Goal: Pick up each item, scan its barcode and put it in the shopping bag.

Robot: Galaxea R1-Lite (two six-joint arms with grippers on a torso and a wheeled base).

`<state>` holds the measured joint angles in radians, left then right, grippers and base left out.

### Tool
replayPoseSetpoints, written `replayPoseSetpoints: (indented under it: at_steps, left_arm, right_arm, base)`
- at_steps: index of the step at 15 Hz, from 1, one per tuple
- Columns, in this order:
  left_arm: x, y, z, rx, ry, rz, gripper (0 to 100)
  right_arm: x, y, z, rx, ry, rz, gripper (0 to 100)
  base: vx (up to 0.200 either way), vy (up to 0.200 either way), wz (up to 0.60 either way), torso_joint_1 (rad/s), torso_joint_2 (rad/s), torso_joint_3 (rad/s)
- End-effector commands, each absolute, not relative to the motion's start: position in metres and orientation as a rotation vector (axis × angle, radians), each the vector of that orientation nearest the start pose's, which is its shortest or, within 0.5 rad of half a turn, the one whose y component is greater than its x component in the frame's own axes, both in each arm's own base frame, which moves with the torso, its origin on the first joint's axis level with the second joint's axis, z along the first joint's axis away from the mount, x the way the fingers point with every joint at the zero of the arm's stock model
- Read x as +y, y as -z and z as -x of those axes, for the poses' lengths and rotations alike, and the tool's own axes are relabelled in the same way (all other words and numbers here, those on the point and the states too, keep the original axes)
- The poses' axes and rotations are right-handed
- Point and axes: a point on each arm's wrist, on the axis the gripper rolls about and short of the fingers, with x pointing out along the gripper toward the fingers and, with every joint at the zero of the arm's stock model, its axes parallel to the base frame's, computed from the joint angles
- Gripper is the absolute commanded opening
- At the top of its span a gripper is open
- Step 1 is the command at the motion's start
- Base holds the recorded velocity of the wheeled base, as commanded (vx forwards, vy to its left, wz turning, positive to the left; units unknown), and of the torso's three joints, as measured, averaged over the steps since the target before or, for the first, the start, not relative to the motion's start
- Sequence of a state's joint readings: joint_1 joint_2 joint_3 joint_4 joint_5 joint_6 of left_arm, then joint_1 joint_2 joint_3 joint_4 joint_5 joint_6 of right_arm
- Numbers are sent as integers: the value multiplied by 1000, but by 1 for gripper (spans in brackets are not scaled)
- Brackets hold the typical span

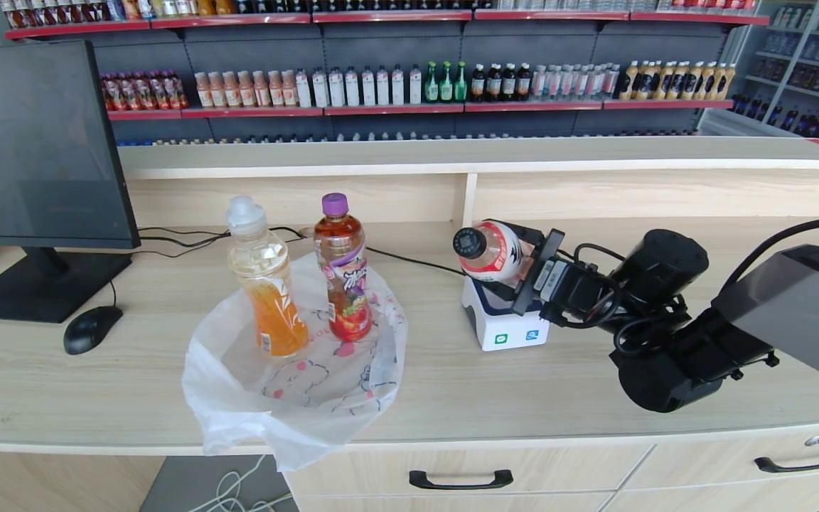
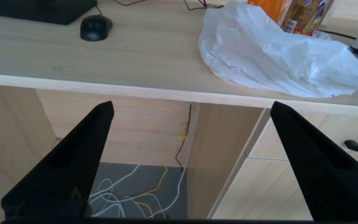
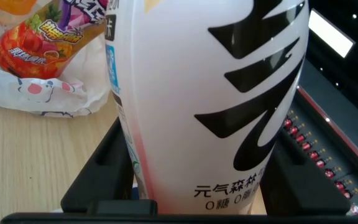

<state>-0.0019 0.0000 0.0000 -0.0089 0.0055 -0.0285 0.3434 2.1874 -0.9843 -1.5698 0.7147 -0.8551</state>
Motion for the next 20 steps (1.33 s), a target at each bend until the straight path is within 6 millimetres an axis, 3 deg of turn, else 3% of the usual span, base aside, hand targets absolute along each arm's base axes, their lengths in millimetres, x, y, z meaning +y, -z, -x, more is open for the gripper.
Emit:
replayPoseSetpoints:
  at_steps: [1, 20]
  left_arm:
    - [0, -76, 23, -9, -4, 29, 100]
    - [0, -76, 23, -8, -4, 29, 100]
  right_arm:
    - [149, -141, -373, -805, -821, 834, 0]
    - [150, -142, -373, -802, -813, 828, 0]
  base:
    - [0, 0, 0, 0, 0, 0]
    - [0, 0, 0, 0, 0, 0]
